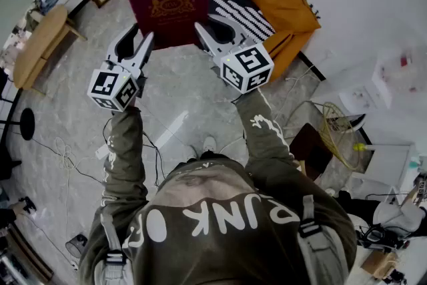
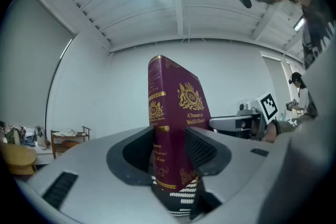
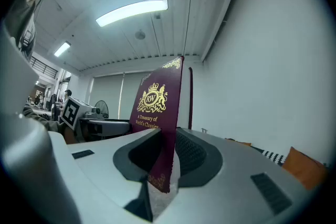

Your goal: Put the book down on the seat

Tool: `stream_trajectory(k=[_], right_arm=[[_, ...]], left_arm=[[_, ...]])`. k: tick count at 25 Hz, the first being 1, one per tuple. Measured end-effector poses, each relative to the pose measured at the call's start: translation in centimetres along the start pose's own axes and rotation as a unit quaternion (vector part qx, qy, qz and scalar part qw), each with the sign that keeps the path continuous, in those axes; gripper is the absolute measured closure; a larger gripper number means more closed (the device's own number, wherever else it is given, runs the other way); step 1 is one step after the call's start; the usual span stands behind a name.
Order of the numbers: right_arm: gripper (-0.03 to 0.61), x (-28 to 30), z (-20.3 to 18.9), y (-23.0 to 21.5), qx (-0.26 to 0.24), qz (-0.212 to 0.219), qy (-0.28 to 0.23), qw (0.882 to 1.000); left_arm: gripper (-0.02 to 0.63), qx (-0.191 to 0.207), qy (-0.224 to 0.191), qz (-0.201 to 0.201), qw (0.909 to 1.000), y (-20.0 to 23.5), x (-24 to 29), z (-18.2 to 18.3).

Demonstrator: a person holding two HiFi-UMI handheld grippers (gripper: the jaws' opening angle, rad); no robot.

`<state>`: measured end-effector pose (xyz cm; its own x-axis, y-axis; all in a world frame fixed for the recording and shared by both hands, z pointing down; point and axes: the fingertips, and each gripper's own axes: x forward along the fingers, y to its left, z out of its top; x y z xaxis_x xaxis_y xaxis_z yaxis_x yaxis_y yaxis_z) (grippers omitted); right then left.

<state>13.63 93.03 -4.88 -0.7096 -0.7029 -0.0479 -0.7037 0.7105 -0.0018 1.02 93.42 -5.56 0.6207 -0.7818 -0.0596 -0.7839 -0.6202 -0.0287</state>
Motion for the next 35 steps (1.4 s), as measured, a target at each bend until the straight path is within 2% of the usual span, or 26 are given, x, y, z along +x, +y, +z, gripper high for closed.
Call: stream_trajectory(k=[22, 28, 35], right_arm=[[0.471, 0.2, -0.2, -0.2, -0.014, 0.002, 0.006, 1.0], [0.471, -1.2, -0.3, -3.7, -0.007, 0.013, 0.001, 1.0], [0.471, -0.8, -0.9, -5.3, -0.001, 0.018, 0.001, 1.0]], left_arm=[[0.439, 0.003, 0.008, -0.005, 0.9999, 0.2, 0.5, -0.3], [0.439, 0.009, 0.018, 0.005, 0.9998, -1.7, 3.7, -0.4], [0.439, 0.006, 0.025, 0.011, 0.9996, -1.5, 5.0, -1.2]])
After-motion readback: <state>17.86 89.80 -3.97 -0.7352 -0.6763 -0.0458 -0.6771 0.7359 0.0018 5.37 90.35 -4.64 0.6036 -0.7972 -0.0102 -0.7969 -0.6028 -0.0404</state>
